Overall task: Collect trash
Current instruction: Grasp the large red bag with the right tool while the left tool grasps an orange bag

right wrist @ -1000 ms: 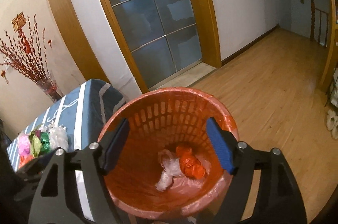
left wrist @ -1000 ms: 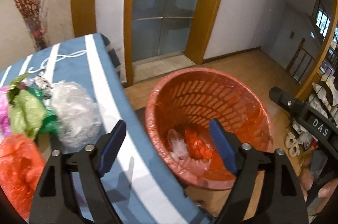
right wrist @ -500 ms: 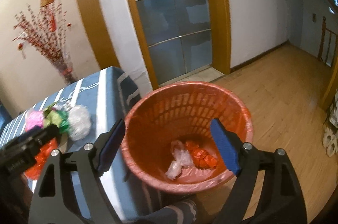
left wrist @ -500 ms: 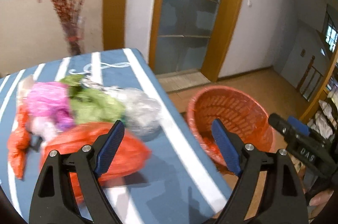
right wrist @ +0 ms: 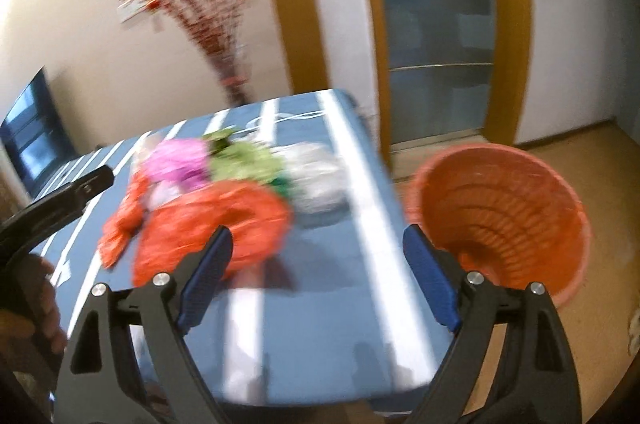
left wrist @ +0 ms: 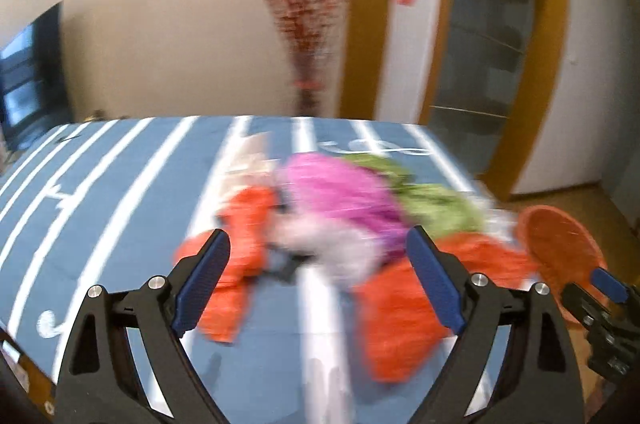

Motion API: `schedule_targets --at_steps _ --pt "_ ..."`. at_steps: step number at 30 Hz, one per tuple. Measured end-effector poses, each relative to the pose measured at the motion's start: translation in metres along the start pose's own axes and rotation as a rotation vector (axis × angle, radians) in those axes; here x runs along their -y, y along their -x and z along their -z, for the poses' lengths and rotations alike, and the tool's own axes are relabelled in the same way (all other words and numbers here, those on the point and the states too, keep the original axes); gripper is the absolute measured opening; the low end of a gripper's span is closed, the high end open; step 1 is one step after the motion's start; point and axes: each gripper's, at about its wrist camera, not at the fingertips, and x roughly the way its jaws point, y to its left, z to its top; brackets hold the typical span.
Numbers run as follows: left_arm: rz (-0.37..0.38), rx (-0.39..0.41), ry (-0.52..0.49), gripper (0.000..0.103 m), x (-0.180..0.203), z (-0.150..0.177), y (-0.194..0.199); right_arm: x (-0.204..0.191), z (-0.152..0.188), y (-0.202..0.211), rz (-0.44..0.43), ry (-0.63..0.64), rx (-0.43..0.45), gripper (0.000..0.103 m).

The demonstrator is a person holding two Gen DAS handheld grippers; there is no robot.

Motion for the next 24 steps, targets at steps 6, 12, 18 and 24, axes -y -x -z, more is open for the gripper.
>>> schedule_targets --at_steps 6,12,18,24 --pt "-0.084 -0.067 0.050 0.089 -0.052 0.016 -0.027 -0.054 0.008 -0.025 -0.064 0.057 -0.038 0.085" --pt "-0.075 -0.130 0.055 0.089 -0.074 0.027 -0.041 -0.082 0.009 -0.055 -0.064 0.059 -0.071 0.085" --pt "-0.052 -0.159 0.051 0.089 -0.077 0.029 -0.051 -0.092 0.019 -0.085 -0.012 0.094 -0.145 0.082" --pt "-0.045 -0.184 0.031 0.089 -0.074 0.031 -0.062 -0.072 0.031 -0.090 -0.021 0.079 -0.206 0.045"
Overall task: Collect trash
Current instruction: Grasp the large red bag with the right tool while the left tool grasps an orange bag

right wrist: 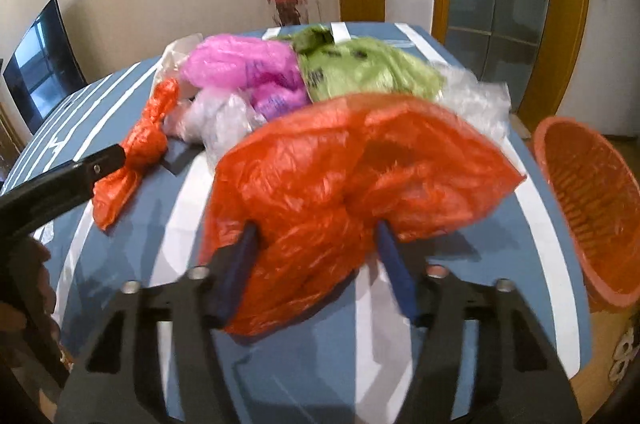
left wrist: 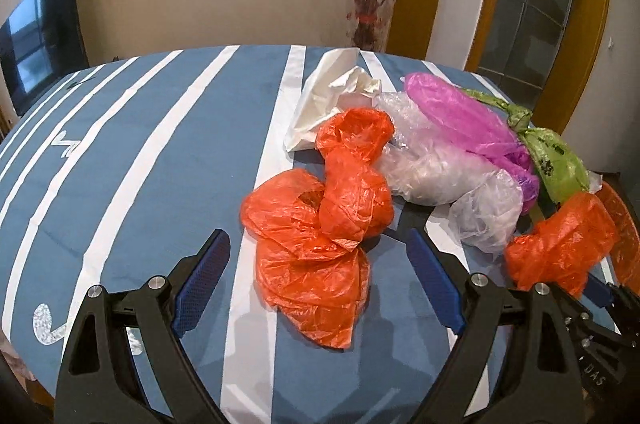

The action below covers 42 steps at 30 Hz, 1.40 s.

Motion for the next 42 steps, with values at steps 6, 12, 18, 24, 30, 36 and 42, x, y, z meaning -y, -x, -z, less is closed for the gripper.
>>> schedule_targets --at_steps 6,12,18,24,30,36,42 --pt "-0.007 -0.023 0.002 0.088 0.004 -0.004 -0.011 0.014 0.006 0.007 -0.008 -0.015 0.001 0.022" --pt "-0.033 -0.047 -0.013 0.086 0.010 -0.010 -0.024 0.022 0.008 0.012 -0.011 -0.039 0.002 0.018" --pt "0.007 -0.087 0.022 0.070 0.006 -0.012 -0.035 0.028 0.008 0.018 -0.018 -0.062 0.015 0.016" --pt "0.073 -0.055 0.035 0.048 0.006 -0.012 -0.029 0.037 0.009 0.025 -0.012 -0.081 0.032 0.016" --pt "0.078 -0.039 0.031 0.043 0.006 -0.008 -0.022 0.050 0.009 0.038 0.007 -0.093 0.056 0.016" --pt "0.091 -0.017 0.028 0.043 0.006 -0.005 -0.009 0.065 0.009 0.052 0.032 -0.114 0.085 0.016" --pt "0.110 0.000 0.016 0.038 0.011 -0.006 0.002 0.082 0.008 0.062 0.055 -0.143 0.110 0.016"
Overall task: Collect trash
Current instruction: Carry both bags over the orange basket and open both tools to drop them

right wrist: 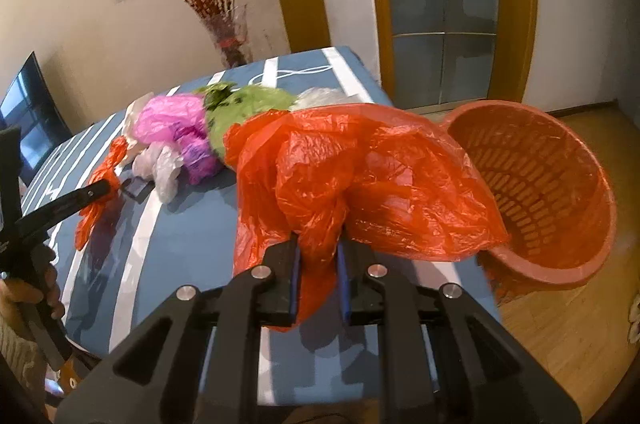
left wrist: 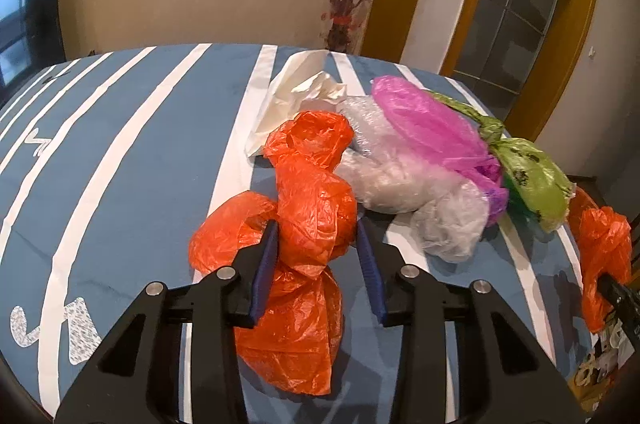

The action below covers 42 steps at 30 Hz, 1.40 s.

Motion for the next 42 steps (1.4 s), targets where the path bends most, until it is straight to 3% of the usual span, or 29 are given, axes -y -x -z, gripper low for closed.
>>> schedule_targets --at_steps 11,17,28,42 --pt "0.042 0.047 -0.018 0.035 0.019 -0.008 0.018 0.028 -0.008 0.010 0.029 -0.050 0.037 0.016" --pt "0.105 0.092 -0.037 0.035 0.042 -0.015 0.040 0.041 -0.012 0.015 0.046 -0.066 0.058 0.016" --pt "0.252 0.127 -0.145 0.035 0.123 -0.020 0.063 0.087 -0.025 0.031 0.106 -0.129 0.120 0.016" --pt "0.413 0.069 -0.288 0.035 0.250 -0.009 0.039 0.161 -0.037 0.048 0.191 -0.224 0.175 0.016"
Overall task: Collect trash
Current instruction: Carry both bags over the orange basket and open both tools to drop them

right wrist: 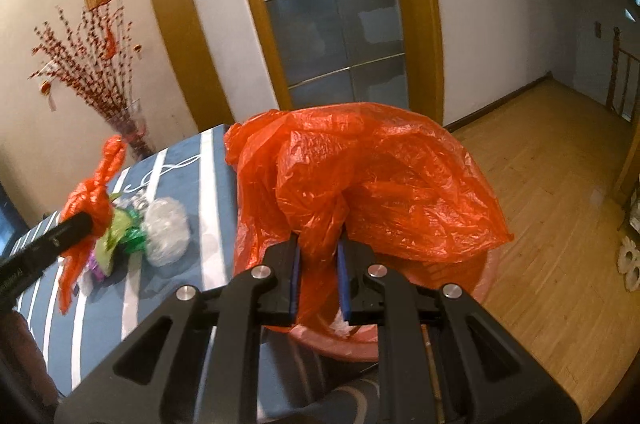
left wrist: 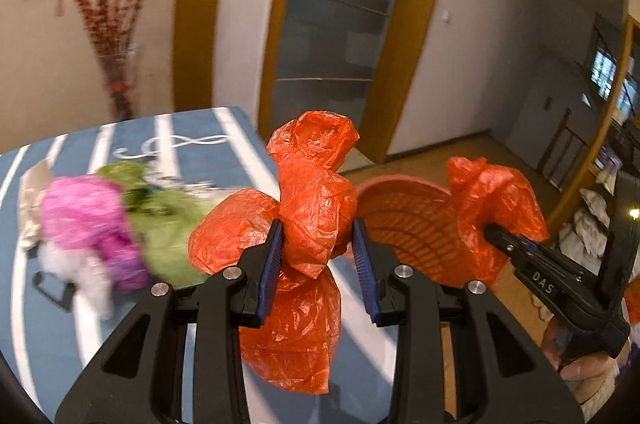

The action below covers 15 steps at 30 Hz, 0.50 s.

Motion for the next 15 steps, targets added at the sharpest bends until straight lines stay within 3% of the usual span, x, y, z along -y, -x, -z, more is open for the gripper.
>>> schedule_targets --at_steps 15 --pt "0.118 -0.102 -0.067 0.035 0.065 0.003 -0.072 0.047 -0.020 -0.018 0.019 -0.077 0.016 0.016"
